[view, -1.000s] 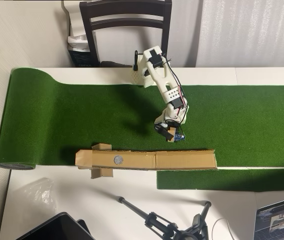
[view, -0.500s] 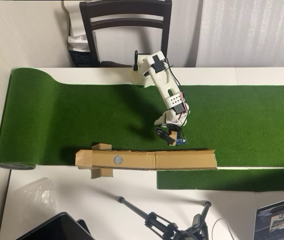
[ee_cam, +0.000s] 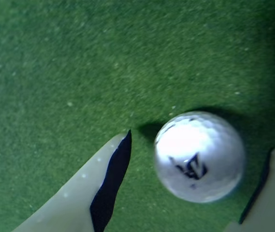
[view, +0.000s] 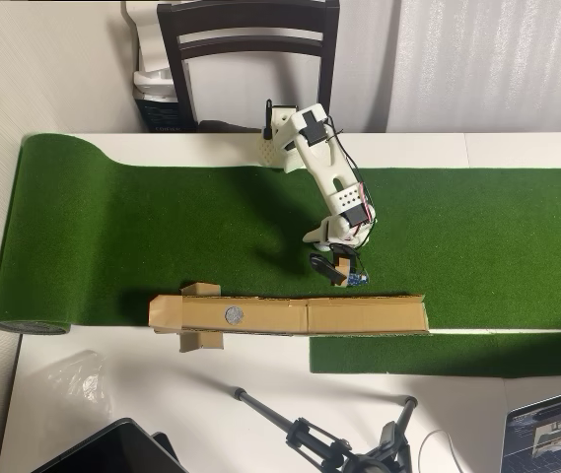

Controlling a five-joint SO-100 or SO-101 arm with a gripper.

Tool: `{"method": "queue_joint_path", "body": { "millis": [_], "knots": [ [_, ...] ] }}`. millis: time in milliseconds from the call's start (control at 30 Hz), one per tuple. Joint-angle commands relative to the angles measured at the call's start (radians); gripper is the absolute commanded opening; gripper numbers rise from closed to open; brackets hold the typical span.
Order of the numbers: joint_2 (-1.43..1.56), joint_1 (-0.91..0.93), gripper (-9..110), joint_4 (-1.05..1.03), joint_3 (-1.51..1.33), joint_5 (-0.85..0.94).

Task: Pick up the golf ball and place it on the gray mark at the back.

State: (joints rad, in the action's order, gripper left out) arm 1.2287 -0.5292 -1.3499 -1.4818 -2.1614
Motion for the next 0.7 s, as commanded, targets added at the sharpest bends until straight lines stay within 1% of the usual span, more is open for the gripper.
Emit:
{"method": "queue_joint_path", "body": {
  "millis": [0,267,467,667],
  "knots": [
    [0.026,-0.005,44,-0.003,0.089,0.008],
    [0.025,-0.005,44,-0.003,0.089,0.006],
    [0.025,-0.005,36,-0.003,0.089,0.006],
    [0.025,-0.005,36,-0.003,0.091,0.003]
  ]
}}
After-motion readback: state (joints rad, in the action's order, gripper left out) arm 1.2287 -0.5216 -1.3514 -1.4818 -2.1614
